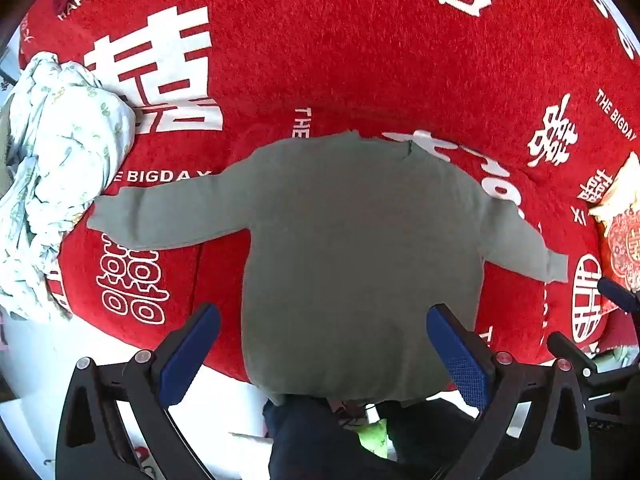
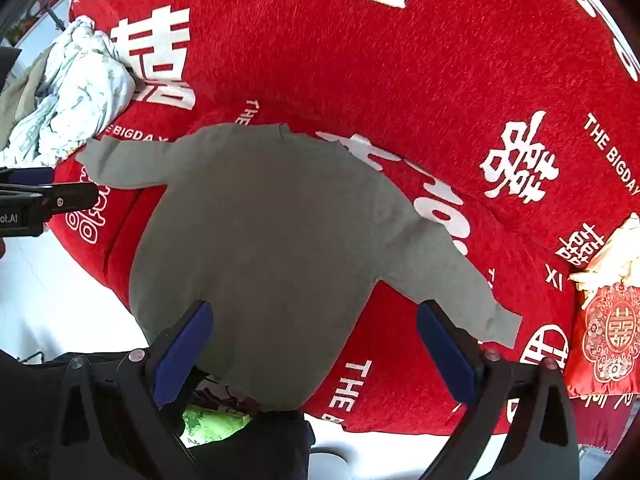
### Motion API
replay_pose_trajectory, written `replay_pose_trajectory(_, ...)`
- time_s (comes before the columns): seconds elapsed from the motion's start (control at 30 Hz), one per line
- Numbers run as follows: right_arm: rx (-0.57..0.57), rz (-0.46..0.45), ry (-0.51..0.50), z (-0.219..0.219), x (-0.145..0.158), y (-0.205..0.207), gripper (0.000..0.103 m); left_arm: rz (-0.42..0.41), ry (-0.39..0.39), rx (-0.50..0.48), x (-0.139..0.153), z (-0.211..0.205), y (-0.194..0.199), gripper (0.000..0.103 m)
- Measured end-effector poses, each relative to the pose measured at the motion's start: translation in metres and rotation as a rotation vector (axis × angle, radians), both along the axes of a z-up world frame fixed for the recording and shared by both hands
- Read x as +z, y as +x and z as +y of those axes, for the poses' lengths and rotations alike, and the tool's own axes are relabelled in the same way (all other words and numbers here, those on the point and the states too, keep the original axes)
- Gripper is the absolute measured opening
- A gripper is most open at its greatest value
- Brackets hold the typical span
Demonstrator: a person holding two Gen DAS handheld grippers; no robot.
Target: Fold small clothes
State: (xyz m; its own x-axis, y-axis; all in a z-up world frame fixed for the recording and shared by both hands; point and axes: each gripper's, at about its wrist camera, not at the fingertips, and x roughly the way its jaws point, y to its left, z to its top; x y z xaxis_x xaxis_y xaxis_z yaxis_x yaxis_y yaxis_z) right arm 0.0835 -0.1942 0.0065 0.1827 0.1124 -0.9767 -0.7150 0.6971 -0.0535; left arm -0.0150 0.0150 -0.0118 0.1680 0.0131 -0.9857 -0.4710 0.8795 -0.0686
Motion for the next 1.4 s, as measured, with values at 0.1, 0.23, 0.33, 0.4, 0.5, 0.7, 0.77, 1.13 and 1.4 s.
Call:
replay_pose_trajectory(0.1,0.0,0.009,-0.004,0.003,-0.003,0.0,0.102,0.021,0.006,-0.024,-0.002,-0.003,0.009,0.103)
replay_pose_trajectory(0.23,0.011,-0.007,-0.008,0.008,-0.001,0.001,0.102,0.007,0.047,-0.064,0.004,-0.006,0.008,0.103)
replay_pose_trajectory(0.33,0.031,-0.009,-0.014,0.014,-0.001,0.0,0.102,0.015,0.07,-0.077,0.005,-0.008,0.009,0.103)
replay_pose_trajectory(0.4,0.041,-0.009,-0.016,0.016,-0.003,-0.001,0.102,0.018,0.078,-0.082,0.006,-0.006,0.009,0.103)
replay_pose_trajectory(0.5,0.033,0.001,-0.012,0.016,-0.003,0.0,0.102,0.01,0.085,-0.068,0.008,-0.005,0.01,0.103)
replay_pose_trajectory(0.7,0.04,-0.002,-0.016,0.014,-0.003,-0.002,0.102,-0.013,0.092,-0.031,0.015,0.001,0.005,0.103)
replay_pose_trajectory(0.77,0.049,-0.004,-0.011,0.015,-0.003,-0.005,0.102,-0.006,0.099,-0.028,0.016,0.001,0.004,0.103)
replay_pose_trajectory(1.13,0.033,0.016,-0.031,0.01,-0.011,-0.011,0.102,0.044,0.076,-0.069,0.0,-0.009,0.008,0.103)
replay_pose_trajectory(1.4,0.03,-0.054,0.015,0.018,0.001,-0.006,0.102,0.032,0.11,-0.083,0.008,-0.007,0.013,0.103)
